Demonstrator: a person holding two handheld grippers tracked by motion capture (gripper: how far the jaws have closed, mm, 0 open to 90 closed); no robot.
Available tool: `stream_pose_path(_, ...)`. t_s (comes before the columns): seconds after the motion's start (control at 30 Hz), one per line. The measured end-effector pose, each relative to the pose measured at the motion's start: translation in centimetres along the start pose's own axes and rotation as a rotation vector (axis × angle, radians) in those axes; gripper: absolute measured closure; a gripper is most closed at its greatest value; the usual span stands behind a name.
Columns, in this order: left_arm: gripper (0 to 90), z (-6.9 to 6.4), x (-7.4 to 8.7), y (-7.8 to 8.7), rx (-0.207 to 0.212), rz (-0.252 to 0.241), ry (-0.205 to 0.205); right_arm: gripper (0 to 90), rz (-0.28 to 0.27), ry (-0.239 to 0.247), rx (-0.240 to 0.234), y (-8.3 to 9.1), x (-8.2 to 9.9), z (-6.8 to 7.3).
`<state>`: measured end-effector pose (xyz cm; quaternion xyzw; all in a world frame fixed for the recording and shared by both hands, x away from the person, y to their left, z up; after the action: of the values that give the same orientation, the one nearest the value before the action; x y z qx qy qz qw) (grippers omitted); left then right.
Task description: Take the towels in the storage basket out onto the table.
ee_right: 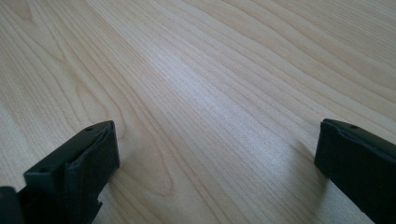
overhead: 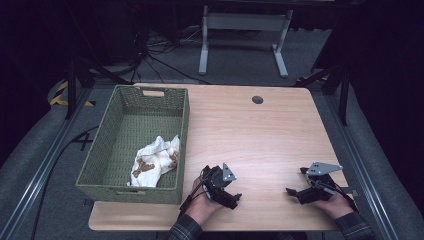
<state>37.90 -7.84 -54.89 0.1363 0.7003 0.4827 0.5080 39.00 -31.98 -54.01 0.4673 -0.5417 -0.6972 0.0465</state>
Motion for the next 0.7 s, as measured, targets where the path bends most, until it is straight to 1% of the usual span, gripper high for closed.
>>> stream_pose_path(0.23,0.6,-0.03,-0.03,-0.02,0.002,0.0,0.002,0.1,0.0,0.006,-0.005,-0.02,-0.02,-0.04)
stream_pose_path(0.33,0.6,0.01,0.01,0.02,-0.005,0.001,0.008,0.1,-0.001,0.011,-0.008,-0.05,-0.09,-0.1)
stream_pose_path(0.4,1.0,-0.01,0.13,0.16,-0.009,0.014,0.007,0.1,0.001,0.008,-0.011,-0.06,-0.13,-0.08)
stream_pose_path(0.43,1.4,-0.06,0.22,0.22,-0.009,0.02,0.015,0.1,0.001,0.008,-0.011,-0.05,-0.13,-0.08)
stream_pose_path(0.47,1.7,-0.07,0.21,0.23,-0.009,0.019,0.015,0.1,0.0,0.008,-0.011,-0.06,-0.13,-0.08)
stream_pose_path(0.6,2.1,0.05,0.34,0.38,-0.006,0.028,0.002,0.1,0.001,0.009,-0.008,-0.05,-0.09,-0.08)
stream_pose_path(0.63,2.1,0.02,0.45,0.48,-0.003,0.034,0.014,0.1,0.001,0.009,-0.008,-0.05,-0.09,-0.08)
stream_pose_path(0.67,2.1,0.08,0.38,0.53,0.0,0.023,0.022,0.1,0.001,0.009,-0.008,-0.05,-0.09,-0.08)
stream_pose_path(0.7,2.1,0.21,0.28,0.64,-0.003,0.014,0.019,0.1,0.001,0.009,-0.007,-0.05,-0.09,-0.08)
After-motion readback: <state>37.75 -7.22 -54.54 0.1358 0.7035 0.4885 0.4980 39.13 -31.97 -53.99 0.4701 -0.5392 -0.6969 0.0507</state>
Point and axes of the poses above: each handheld gripper's, and its own axes: y roughly backward along the jaws, x roughly out of its underside, z roughly to its left, the point moved 10 cm from there along -y, roughly forward along the jaws, and after that the axes turned 8 degrees about z, right-handed, at the moved point
